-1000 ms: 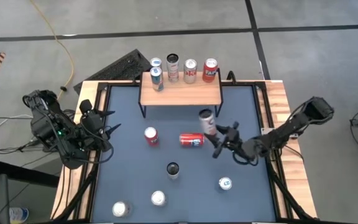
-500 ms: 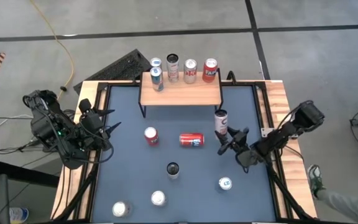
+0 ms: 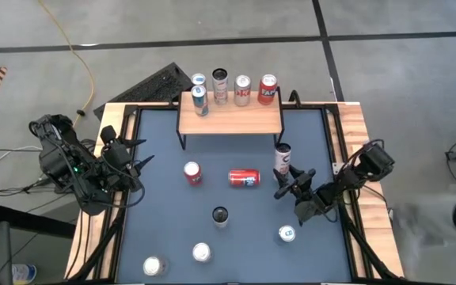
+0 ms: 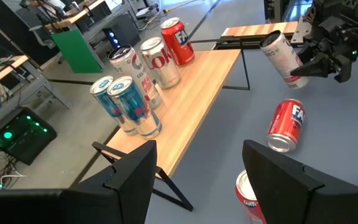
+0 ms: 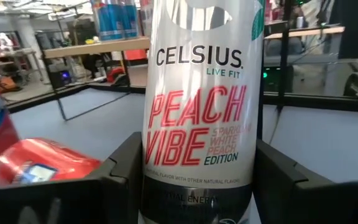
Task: Place canned beverage on shelf
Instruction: Put the left pink soda can on the shelf aligned with the other pink soda can
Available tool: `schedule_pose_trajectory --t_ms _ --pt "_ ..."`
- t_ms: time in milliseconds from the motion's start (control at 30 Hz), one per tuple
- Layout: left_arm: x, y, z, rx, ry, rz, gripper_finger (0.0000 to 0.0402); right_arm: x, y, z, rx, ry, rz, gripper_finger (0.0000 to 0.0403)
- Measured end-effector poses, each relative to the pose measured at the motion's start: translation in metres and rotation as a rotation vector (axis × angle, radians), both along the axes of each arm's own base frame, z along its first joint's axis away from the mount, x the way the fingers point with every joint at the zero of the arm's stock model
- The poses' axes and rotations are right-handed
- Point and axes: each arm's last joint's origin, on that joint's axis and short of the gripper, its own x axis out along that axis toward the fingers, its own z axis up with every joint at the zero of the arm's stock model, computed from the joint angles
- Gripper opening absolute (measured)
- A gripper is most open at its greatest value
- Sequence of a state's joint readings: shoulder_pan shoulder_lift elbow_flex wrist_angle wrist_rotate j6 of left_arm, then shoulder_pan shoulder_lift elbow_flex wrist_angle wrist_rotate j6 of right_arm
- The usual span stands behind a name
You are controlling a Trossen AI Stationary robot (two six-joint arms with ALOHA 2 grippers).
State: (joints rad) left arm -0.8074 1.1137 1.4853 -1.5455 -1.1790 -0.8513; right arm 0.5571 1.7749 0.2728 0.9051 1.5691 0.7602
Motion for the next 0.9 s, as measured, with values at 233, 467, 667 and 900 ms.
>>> schedule_pose_trajectory --t_ms 233,467,667,900 --pt "0.0 0.0 0.0 0.007 -0.006 0.004 0.0228 0.004 -0.009 -0.003 0.002 0.018 -0.033 0.0206" --pt "0.0 0.0 0.0 0.009 -0.008 0.004 0.0228 0.007 -0.017 -0.008 0.023 0.06 -0.022 0.0216" --pt "0.0 0.0 0.0 0.009 -0.006 0.004 0.0228 0.006 -0.015 -0.006 -0.025 0.048 -0.075 0.0217" --pt "0.0 0.0 0.0 0.022 0.002 -0.001 0.0228 0.009 -0.023 -0.006 -0.031 0.055 -0.119 0.0218"
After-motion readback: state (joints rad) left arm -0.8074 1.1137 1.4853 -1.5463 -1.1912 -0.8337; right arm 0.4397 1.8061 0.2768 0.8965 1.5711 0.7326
